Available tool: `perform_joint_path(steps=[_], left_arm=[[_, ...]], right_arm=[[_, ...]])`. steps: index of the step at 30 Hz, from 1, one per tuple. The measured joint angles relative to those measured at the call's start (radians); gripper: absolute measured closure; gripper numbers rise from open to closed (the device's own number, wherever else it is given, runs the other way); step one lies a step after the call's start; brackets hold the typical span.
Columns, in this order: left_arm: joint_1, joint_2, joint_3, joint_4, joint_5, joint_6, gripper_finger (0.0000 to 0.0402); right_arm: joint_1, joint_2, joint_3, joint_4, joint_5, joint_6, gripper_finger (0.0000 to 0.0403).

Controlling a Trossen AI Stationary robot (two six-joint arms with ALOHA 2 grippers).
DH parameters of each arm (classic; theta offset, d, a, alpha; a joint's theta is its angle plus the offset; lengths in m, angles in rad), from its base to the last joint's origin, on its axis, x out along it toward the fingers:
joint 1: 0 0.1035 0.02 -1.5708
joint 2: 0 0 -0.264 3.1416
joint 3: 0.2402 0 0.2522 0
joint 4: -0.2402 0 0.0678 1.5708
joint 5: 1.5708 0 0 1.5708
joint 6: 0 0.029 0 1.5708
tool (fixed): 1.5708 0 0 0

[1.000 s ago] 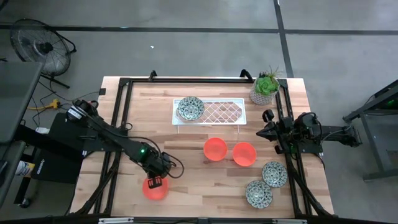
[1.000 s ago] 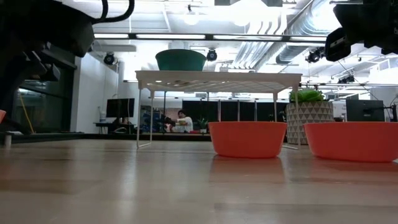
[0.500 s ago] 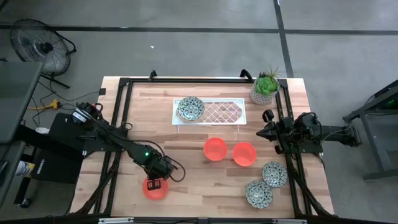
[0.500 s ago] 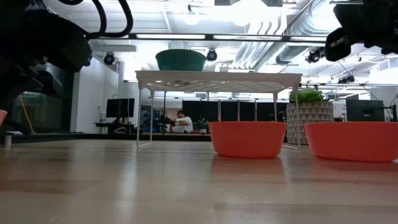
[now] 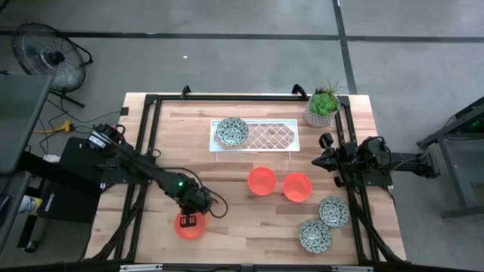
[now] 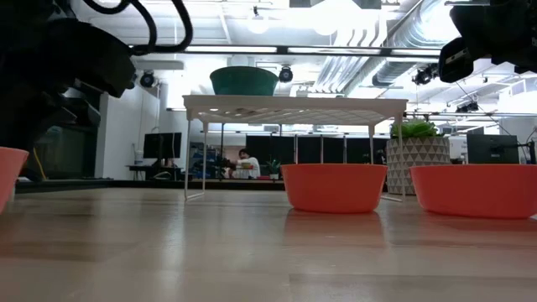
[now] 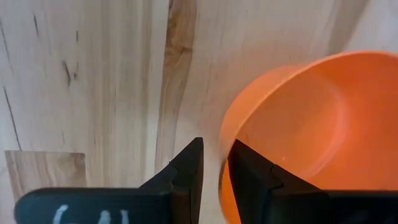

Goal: Pick & Place Mini bowls
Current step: Put the left orange bowl on the shelf

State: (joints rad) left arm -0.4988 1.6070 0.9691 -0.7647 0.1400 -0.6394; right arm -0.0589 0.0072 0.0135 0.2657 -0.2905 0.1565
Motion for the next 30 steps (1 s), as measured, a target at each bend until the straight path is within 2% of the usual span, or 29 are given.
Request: perform_joint_path(steps=[3,9,16,20,30], left_arm=[[0.004,0.0,0.0,0.0,0.009,0.015,0.034],[0.023,0.015,0.001,0.003,0.039,0.013,0.0395],[0.022,0.042,0.004,0.027,0.117,-0.044,0.0398],[0.034,0.046,0.023,0.034,0.117,-0.113,0.0399],[0.119,0.032,0.231,-0.054,0.046,-0.155,0.0401]], right_arm=[[0.0,0.0,0.0,0.0,0.0,0.0,0.0402],[0.0,0.0,0.0,0.0,0.0,0.0,0.0402],[0.0,0.0,0.0,0.0,0.0,0.0,0.0402],[0.0,0.0,0.0,0.0,0.0,0.0,0.0402],[0.0,0.0,0.0,0.0,0.0,0.0,0.0402]])
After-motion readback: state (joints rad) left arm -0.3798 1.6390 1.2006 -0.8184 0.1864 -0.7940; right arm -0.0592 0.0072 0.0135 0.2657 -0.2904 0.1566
